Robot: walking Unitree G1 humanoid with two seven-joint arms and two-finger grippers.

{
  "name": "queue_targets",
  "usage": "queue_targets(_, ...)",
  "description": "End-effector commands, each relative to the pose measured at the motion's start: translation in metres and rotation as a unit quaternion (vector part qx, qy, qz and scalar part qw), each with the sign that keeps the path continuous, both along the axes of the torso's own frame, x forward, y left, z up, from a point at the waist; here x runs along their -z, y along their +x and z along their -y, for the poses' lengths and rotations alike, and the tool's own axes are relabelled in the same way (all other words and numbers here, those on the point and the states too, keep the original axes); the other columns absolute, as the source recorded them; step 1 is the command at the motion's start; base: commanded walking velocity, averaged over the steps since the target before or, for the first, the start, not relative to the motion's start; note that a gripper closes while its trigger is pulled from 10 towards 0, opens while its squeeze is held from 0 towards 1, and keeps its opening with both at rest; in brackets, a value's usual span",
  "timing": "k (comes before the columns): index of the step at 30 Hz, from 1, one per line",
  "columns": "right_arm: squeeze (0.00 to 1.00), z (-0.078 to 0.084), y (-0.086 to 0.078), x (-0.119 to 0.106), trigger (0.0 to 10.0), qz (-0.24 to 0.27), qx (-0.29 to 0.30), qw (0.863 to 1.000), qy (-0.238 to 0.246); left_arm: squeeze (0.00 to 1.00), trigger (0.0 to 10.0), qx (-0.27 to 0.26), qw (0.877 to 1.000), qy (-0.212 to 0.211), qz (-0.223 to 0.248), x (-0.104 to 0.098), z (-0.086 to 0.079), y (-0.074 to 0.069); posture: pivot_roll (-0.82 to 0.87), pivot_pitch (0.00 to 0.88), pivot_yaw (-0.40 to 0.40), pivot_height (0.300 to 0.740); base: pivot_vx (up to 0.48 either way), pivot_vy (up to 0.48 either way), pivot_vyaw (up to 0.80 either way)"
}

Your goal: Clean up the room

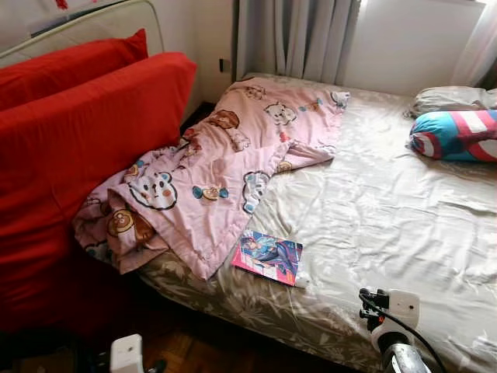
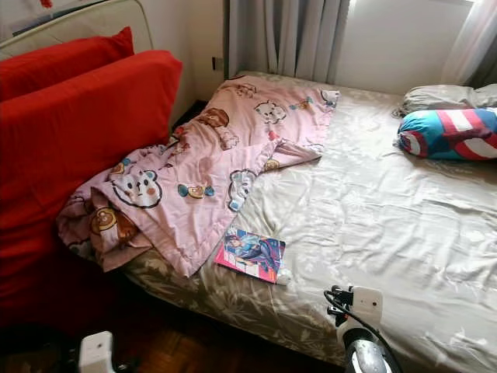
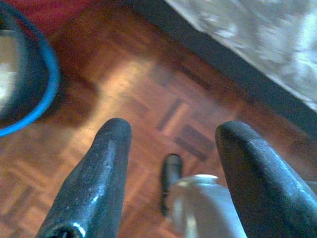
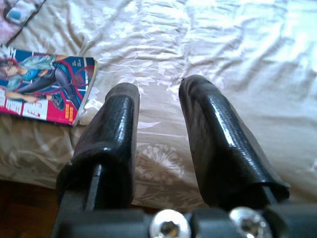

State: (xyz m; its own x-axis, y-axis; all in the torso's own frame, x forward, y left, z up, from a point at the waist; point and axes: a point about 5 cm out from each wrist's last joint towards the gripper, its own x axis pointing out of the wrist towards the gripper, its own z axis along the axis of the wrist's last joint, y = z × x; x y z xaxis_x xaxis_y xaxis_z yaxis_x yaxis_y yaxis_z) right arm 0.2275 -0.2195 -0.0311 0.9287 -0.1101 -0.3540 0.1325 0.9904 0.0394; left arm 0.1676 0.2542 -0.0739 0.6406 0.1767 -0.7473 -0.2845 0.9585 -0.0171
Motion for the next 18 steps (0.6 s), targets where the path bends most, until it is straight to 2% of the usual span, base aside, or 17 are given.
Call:
queue_targets(1, 0.00, 0.000, -0.002, 0.001, 10.0, -0.001, -0.004, 1.000, -0.008, 0.00, 10.0, -0.008, 1.000, -0.008, -0.005, 0.002, -0.002, -0.007, 0.06, 0.011, -0.042, 0.740, 0.000, 0.000, 0.00)
queue_targets(7, 0.00, 0.002, -0.005, 0.004, 10.0, -0.012, 0.011, 1.000, -0.008, 0.00, 10.0, -0.016, 1.000, -0.007, -0.002, 0.001, -0.003, -0.005, 0.07, 0.003, -0.050, 0.740, 0.000, 0.000, 0.00)
queue_targets(12, 0.00, 0.001, -0.005, 0.004, 10.0, -0.011, 0.008, 1.000, -0.014, 0.00, 10.0, -0.011, 1.000, -0.011, -0.003, 0.004, 0.007, -0.003, 0.06, 0.000, -0.052, 0.740, 0.000, 0.000, 0.00)
queue_targets(14, 0.00, 0.004, -0.006, 0.002, 10.0, 0.001, 0.026, 0.999, -0.025, 0.00, 10.0, -0.012, 1.000, -0.015, -0.005, 0.006, 0.015, -0.002, 0.07, 0.000, -0.060, 0.740, 0.000, 0.000, 0.00)
queue_targets(18, 0.00, 0.005, -0.007, -0.001, 10.0, 0.026, 0.044, 0.999, -0.012, 0.00, 10.0, -0.012, 1.000, -0.015, -0.005, 0.006, 0.017, -0.003, 0.07, 0.000, -0.058, 0.740, 0.000, 0.000, 0.00)
